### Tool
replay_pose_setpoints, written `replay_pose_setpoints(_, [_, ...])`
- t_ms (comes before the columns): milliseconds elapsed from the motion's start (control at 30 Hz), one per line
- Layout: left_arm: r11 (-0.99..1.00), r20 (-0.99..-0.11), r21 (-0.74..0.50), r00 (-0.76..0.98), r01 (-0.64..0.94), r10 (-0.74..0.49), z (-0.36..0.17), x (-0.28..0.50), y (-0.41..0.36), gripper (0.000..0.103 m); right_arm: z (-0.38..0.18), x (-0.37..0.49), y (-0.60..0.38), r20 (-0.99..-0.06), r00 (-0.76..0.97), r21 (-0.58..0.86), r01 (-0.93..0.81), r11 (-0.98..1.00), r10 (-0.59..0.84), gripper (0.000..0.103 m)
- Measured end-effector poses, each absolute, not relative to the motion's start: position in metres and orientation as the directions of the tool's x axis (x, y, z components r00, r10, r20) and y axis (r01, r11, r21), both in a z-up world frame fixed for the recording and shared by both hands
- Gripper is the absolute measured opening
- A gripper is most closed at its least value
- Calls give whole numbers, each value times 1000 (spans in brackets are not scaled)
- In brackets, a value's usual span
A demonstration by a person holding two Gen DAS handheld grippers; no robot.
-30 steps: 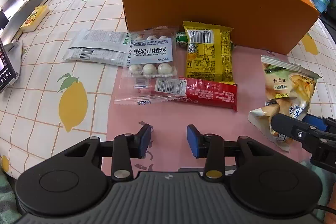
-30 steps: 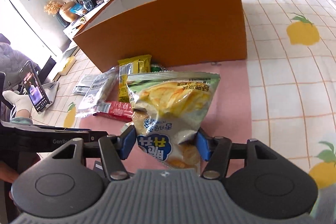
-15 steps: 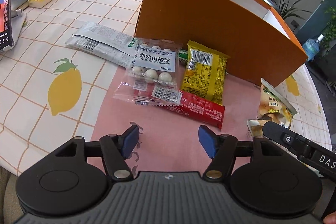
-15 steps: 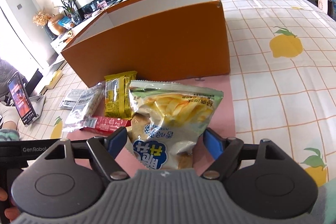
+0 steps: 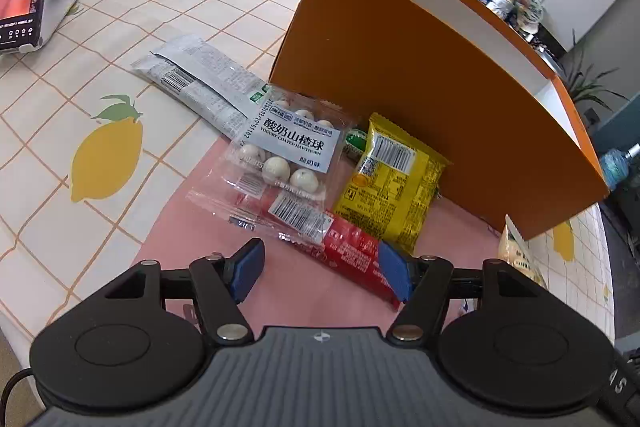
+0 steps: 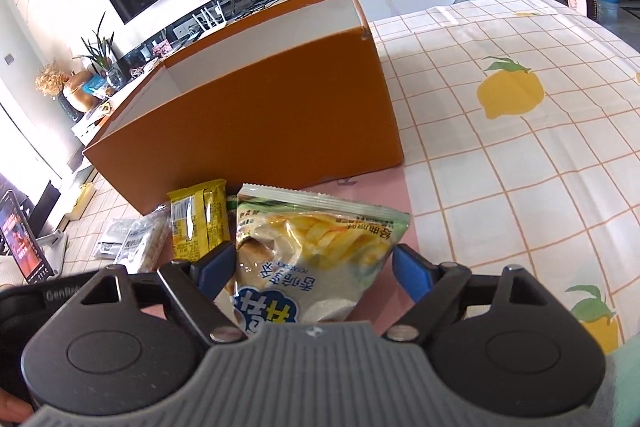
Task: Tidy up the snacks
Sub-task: 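Grasp the pale yellow chip bag with the right gripper, then grasp the red candy bar with the left gripper while the right holds the chip bag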
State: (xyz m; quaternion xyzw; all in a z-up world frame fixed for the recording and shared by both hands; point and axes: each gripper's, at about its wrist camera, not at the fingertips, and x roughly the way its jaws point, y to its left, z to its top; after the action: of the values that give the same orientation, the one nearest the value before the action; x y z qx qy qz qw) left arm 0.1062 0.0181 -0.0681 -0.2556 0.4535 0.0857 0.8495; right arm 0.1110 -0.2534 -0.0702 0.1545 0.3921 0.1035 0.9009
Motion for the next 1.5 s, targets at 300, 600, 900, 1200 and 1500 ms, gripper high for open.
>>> replay_pose_setpoints(300, [890, -844, -204, 534, -409, 52, -67, 127, -10, 79, -71, 114, -247, -666, 683, 336, -84, 938, 300, 82])
replay_pose_setpoints(600, [959, -867, -132, 499, -251, 11, -63, 117, 1, 73, -73, 119, -238, -670, 676, 306, -125, 944, 307, 84])
replay_pose_setpoints(900, [997, -917, -33, 399, -66, -4, -61, 101, 12, 73, -74, 118, -238, -672, 653, 329, -158, 931, 348, 88])
replay_pose_setpoints(1200, [932, -856, -267, 505, -244, -113, -61, 93, 22, 76, -66, 97, -250, -654, 686, 339, -111, 934, 319, 90])
replay_pose_setpoints(1500, [923, -862, -174, 505, -342, 25, -68, 112, 0, 81, -65, 87, -239, -666, 700, 241, -123, 963, 256, 82])
